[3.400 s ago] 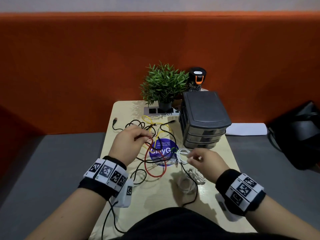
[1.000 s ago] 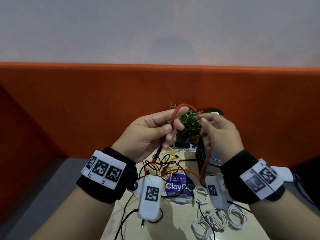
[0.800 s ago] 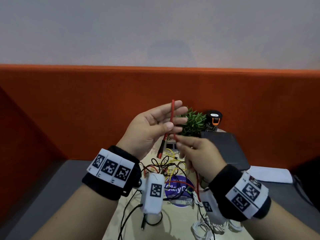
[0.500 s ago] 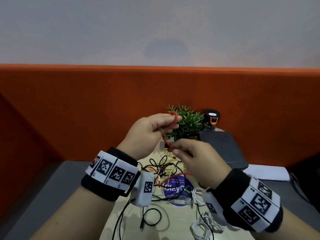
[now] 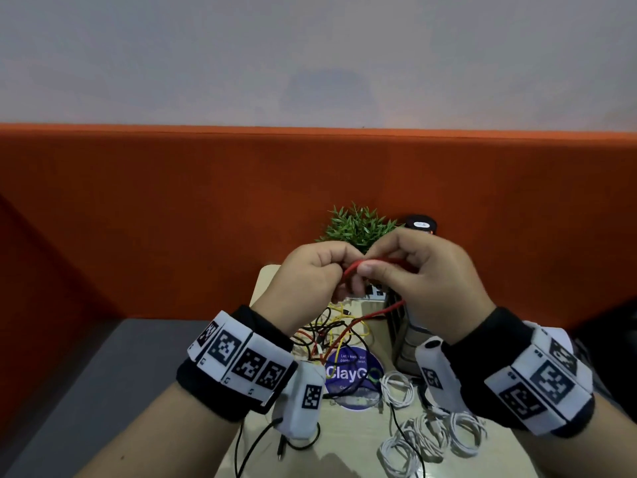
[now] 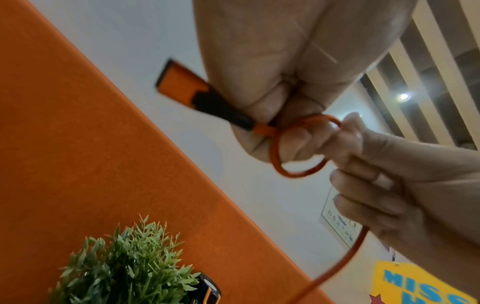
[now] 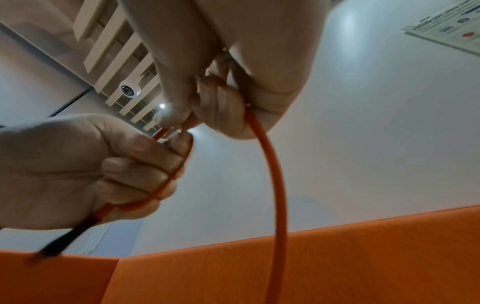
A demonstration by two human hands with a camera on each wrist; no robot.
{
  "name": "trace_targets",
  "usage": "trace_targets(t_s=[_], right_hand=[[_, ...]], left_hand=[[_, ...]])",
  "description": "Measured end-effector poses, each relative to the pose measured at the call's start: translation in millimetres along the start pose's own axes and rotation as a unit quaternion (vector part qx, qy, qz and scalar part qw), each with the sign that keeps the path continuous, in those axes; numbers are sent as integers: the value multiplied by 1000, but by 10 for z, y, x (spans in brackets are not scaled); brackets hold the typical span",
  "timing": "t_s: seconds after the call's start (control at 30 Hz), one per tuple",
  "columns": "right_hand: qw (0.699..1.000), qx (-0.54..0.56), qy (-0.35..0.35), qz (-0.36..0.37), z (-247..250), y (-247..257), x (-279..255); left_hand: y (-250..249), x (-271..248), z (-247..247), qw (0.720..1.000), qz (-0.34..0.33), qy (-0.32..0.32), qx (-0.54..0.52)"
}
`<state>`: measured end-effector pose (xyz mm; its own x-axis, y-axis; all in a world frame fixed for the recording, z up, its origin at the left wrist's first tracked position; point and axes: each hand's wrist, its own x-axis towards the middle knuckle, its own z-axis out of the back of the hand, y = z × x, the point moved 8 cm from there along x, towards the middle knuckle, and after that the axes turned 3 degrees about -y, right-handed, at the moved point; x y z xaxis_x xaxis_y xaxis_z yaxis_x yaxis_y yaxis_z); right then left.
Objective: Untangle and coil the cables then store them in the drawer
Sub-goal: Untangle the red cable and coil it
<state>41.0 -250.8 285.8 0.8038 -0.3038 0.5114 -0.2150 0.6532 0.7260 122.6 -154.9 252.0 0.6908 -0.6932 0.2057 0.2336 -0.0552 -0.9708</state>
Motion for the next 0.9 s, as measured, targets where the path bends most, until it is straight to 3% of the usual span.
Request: trace_targets(t_s=[0.17, 0.33, 0.4, 0.53, 0.6, 0.73, 0.8, 0.9], right_hand=[[997, 41, -63, 13, 86, -33, 105], [975, 174, -71, -117, -148, -372, 96], [955, 244, -37, -167, -359, -447, 14], [928, 272, 117, -224, -839, -464, -245], [929, 239, 175, -223, -946, -433, -347], [951, 48, 267, -146, -971, -317, -394], [953, -18, 284, -108, -964, -265, -381], [956, -92, 270, -65, -871, -204, -319]], left_hand=[[17, -64, 65, 985, 27, -85, -148], [-87, -71, 3, 971, -10, -47, -233], [-131, -50, 24, 967, -31, -45, -248], [-123, -15, 207, 969, -50, -81, -226], [-111, -9, 287, 981, -55, -93, -160], [-13, -9, 294, 990, -29, -86, -108], [48, -17, 244, 995, -21, -65, -76], [109, -27, 163, 997, -40, -17, 67]])
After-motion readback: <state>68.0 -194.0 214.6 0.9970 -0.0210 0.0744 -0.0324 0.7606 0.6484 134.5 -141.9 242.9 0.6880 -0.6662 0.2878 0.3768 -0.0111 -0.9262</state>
